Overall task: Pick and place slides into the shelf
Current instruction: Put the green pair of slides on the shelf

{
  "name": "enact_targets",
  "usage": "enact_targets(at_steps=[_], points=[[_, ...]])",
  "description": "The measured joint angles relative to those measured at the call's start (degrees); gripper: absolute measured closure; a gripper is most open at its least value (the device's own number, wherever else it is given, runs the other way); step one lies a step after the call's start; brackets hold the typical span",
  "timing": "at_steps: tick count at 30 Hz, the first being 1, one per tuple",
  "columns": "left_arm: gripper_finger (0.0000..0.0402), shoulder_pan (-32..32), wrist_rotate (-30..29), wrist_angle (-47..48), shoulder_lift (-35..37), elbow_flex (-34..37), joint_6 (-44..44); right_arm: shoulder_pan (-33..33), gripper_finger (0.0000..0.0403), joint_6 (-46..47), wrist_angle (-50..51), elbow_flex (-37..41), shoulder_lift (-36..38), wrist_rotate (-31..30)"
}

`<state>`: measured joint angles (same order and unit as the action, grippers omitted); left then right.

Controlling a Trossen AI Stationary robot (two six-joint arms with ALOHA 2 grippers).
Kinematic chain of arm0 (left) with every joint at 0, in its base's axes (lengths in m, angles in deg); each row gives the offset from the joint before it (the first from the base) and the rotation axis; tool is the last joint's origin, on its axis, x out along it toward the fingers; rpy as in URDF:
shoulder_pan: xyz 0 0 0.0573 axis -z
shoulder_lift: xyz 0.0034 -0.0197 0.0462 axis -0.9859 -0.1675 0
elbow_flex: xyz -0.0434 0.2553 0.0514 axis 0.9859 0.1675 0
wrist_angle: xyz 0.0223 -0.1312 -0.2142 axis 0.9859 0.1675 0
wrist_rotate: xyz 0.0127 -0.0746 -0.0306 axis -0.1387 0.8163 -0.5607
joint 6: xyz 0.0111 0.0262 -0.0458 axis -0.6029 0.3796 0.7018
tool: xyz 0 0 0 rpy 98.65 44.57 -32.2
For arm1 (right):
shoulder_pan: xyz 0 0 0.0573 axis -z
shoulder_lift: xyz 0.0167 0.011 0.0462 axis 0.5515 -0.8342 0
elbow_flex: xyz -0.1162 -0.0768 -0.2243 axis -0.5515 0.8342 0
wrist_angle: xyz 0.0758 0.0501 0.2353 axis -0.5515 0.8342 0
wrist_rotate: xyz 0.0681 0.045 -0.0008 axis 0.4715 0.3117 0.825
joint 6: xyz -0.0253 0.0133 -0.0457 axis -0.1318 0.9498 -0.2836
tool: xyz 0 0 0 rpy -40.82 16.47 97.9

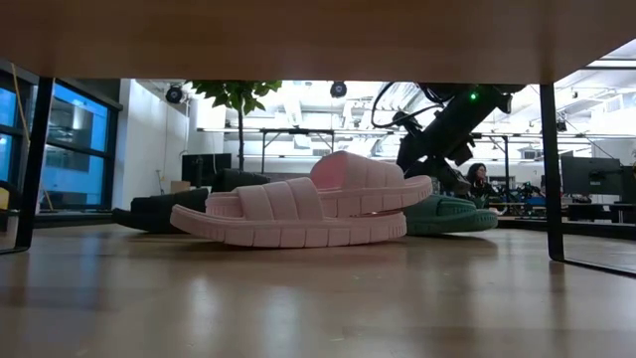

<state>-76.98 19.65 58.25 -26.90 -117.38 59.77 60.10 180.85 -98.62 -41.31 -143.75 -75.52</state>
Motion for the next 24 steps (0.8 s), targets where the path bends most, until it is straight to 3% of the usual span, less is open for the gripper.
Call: enact_targets(at_steps=[10, 24], points=[[0.0401, 0.0, 0.0, 0.0, 0.0, 0.0, 0.0, 0.0, 0.0396, -1.1, -0.8, 0.0, 0.0, 0.0], [0.0401, 0.0, 0.0, 0.0, 0.0, 0.0, -0.3, 0.1, 0.0398, -1.9, -1.5, 0.1, 0.0, -4.0]])
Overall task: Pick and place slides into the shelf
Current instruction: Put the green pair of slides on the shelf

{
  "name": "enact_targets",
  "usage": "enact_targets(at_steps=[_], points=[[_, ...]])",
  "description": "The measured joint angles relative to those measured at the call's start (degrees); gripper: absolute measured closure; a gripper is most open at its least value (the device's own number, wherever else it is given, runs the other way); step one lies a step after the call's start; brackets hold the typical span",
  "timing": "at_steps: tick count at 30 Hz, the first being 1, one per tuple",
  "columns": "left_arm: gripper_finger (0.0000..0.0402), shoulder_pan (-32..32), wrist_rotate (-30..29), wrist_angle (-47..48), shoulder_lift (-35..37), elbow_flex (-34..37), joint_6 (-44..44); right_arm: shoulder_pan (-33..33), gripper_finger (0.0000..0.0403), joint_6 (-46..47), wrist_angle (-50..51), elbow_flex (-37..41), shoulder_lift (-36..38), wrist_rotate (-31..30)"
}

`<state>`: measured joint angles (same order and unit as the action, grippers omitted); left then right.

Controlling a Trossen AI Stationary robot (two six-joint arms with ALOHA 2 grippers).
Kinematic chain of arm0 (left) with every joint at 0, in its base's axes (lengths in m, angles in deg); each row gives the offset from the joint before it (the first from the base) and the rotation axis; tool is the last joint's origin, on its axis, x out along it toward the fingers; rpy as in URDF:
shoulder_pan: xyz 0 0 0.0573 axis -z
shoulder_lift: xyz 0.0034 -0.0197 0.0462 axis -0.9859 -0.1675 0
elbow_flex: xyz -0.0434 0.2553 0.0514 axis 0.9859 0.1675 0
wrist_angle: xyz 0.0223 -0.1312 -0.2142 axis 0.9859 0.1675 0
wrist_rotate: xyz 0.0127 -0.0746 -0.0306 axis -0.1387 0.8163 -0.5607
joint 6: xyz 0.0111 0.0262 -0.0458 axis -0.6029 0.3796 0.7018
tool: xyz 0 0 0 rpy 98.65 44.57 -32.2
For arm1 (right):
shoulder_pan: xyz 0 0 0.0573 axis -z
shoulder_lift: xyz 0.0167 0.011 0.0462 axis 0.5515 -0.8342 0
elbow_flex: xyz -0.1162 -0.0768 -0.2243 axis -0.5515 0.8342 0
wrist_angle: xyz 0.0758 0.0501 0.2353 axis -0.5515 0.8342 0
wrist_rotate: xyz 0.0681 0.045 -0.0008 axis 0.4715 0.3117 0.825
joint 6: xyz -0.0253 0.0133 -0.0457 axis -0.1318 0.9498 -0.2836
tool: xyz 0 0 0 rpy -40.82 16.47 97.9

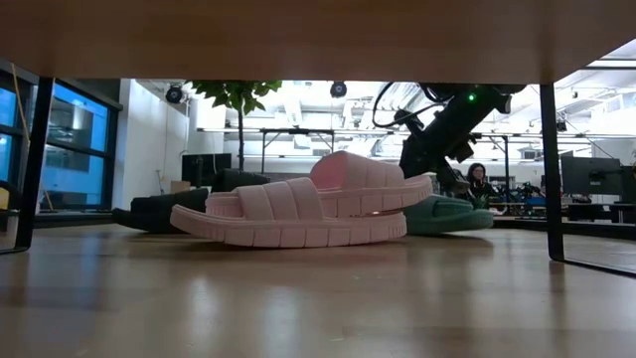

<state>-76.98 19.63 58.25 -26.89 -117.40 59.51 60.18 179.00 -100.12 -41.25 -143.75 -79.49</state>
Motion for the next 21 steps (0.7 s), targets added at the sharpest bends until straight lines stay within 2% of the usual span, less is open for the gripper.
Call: enact_targets(at_steps=[21], points=[[0.0401, 0.0, 0.0, 1.7, 0.0, 0.0, -0.2, -0.1, 0.0398, -1.1, -4.9, 0.0, 0.0, 0.1]])
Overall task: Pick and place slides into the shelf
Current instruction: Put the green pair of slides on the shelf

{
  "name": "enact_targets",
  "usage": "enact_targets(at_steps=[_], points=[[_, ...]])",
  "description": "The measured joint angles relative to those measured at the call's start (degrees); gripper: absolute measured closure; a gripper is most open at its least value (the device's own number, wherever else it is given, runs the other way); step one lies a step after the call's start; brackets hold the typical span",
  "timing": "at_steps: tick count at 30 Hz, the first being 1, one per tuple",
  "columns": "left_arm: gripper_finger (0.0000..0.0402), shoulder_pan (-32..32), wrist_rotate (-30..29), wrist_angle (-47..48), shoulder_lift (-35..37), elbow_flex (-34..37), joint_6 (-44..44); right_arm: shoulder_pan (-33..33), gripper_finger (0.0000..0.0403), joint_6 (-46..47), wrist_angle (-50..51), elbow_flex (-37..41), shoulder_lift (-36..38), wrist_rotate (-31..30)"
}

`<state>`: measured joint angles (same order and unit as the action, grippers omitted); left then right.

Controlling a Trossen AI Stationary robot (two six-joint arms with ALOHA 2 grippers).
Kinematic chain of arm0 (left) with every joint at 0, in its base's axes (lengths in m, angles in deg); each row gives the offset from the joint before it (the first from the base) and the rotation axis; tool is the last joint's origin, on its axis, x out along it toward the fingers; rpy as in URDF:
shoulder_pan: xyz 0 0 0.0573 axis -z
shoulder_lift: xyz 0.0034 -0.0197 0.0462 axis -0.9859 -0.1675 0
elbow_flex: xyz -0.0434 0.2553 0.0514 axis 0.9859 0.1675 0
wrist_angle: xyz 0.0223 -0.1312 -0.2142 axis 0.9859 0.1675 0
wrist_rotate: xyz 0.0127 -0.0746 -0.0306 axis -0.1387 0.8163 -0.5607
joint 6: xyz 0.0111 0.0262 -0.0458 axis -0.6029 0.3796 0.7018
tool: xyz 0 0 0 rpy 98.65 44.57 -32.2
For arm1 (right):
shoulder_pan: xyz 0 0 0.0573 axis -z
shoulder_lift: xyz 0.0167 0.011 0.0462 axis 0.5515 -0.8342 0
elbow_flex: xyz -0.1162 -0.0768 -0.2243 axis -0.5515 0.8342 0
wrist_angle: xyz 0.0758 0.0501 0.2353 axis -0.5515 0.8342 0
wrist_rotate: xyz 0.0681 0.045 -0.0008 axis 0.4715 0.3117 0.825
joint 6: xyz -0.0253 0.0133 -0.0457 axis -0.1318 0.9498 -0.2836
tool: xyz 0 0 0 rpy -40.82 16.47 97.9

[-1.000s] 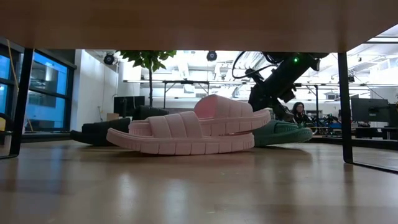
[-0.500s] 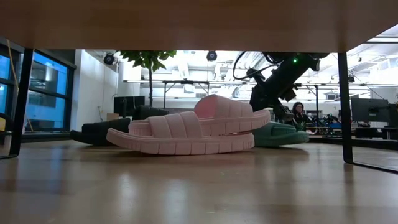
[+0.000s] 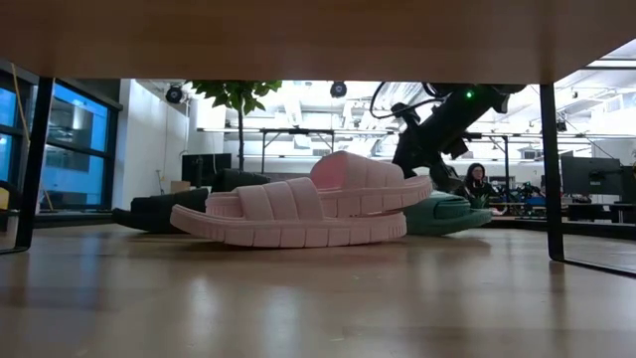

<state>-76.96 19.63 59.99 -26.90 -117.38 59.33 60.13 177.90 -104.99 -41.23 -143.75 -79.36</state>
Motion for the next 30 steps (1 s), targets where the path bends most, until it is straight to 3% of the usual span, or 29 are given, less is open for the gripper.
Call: enact_targets(at_steps=[9, 30], points=[[0.0401, 0.0, 0.0, 0.0, 0.0, 0.0, 0.2, -0.2, 0.0398, -1.7, -2.8, 0.0, 1.1, -0.3], [0.0401, 0.0, 1.1, 0.0, 0.0, 0.0, 0.2, -1.1, 0.0399, -9.1, 1.1, 0.0, 13.8, -1.8]])
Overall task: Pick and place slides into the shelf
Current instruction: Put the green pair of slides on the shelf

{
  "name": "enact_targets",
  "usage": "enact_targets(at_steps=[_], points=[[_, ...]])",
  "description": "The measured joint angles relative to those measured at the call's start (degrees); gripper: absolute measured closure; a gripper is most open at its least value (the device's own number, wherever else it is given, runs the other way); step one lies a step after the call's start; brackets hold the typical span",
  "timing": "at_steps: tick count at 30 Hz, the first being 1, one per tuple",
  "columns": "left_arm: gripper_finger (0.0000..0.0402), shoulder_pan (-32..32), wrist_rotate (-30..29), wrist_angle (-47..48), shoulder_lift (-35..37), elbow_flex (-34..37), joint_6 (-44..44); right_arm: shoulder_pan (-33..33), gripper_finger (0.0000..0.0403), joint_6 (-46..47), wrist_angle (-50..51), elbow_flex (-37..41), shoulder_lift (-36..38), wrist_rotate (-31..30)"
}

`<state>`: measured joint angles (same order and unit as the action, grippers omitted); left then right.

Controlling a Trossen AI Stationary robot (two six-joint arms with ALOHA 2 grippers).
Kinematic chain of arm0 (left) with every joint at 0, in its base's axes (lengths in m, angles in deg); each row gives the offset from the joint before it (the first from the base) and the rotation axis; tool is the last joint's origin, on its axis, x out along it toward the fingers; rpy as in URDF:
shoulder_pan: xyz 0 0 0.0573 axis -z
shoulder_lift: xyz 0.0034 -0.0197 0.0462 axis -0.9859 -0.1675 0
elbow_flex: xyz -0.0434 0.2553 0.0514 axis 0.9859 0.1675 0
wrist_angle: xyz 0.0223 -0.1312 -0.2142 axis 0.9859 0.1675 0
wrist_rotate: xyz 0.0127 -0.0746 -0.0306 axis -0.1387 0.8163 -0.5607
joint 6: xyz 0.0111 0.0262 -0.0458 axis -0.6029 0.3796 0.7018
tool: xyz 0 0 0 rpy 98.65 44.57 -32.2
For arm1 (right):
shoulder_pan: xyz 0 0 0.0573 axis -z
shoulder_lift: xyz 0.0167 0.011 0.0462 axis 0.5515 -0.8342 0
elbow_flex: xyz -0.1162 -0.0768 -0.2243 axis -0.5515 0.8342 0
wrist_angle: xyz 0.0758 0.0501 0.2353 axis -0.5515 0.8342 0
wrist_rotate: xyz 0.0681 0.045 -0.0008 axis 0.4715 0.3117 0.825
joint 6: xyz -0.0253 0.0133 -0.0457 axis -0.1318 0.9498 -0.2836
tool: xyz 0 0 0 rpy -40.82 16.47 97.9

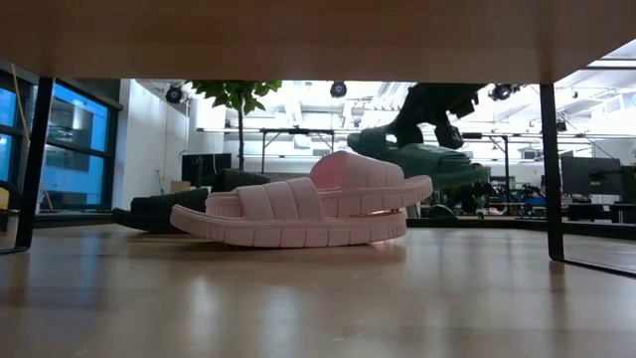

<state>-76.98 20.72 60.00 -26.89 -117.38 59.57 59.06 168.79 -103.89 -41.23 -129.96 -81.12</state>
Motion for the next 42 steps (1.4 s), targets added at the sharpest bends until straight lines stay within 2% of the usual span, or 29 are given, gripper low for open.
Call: enact_targets(at_steps=[15, 26, 35, 38, 42], points=[[0.0401, 0.0, 0.4, 0.1, 0.0, 0.0, 1.5, -0.2, 0.0401, -9.1, 0.4, 0.0, 7.2, 1.0], [0.0401, 0.0, 0.4, 0.1, 0.0, 0.0, 2.8, -0.2, 0.0402, -13.8, 2.3, 0.0, 12.2, 3.8], [0.0401, 0.0, 0.4, 0.1, 0.0, 0.0, 3.0, -0.2, 0.0403, -15.1, 2.6, 0.0, 13.3, 8.3], [0.0401, 0.0, 0.4, 0.1, 0.0, 0.0, 3.0, -0.2, 0.0403, -18.1, 6.2, -1.9, 13.3, 10.9], [0.0401, 0.0, 0.4, 0.1, 0.0, 0.0, 3.1, -0.2, 0.0403, -24.1, 17.1, -8.1, 13.3, 12.6]])
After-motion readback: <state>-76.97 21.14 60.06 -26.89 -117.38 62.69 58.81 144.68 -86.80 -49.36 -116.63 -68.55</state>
